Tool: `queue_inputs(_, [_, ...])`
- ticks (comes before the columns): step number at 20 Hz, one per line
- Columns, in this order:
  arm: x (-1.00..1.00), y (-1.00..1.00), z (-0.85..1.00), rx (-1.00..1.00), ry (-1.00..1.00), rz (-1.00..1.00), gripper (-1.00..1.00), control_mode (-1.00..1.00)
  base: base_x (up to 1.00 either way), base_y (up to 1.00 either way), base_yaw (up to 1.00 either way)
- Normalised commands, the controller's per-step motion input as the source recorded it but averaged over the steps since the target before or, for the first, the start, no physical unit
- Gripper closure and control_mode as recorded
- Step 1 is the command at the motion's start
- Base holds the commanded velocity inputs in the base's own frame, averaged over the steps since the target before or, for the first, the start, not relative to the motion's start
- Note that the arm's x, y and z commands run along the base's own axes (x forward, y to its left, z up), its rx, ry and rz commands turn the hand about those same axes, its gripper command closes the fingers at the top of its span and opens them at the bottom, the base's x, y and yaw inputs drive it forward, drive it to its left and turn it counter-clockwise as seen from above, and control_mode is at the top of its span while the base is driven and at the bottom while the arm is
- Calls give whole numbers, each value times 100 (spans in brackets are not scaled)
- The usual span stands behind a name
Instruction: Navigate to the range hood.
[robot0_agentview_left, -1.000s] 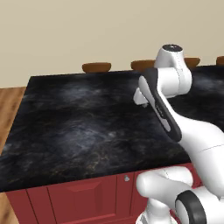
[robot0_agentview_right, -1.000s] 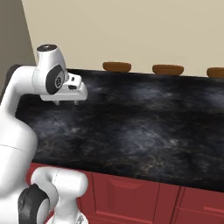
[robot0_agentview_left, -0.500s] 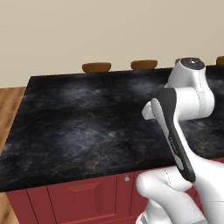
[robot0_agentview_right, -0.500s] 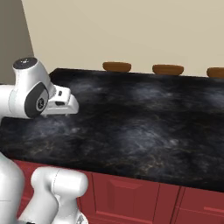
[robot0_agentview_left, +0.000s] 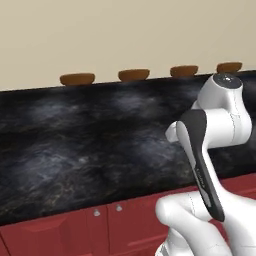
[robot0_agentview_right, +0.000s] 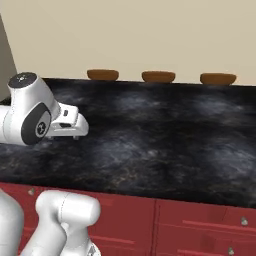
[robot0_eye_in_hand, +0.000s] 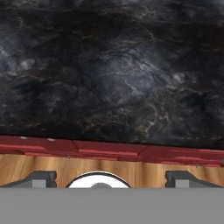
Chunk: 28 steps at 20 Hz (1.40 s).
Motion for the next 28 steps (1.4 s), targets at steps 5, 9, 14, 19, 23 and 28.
queue_inputs(5, [0, 0, 0, 0, 0, 0, -100, 100, -1, -45, -83])
queue_inputs(9, [0, 0, 0, 0, 0, 0, -100, 100, 0, 0, -100])
queue_inputs(14, [0, 0, 0, 0, 0, 0, -100, 100, 0, 0, -100])
queue_inputs(19, [0, 0, 0, 0, 0, 0, -100, 100, 0, 0, -100])
queue_inputs(23, [0, 0, 0, 0, 0, 0, -100, 100, 0, -20, -93])
queue_inputs(28, [0, 0, 0, 0, 0, 0, -100, 100, 82, -13, -44])
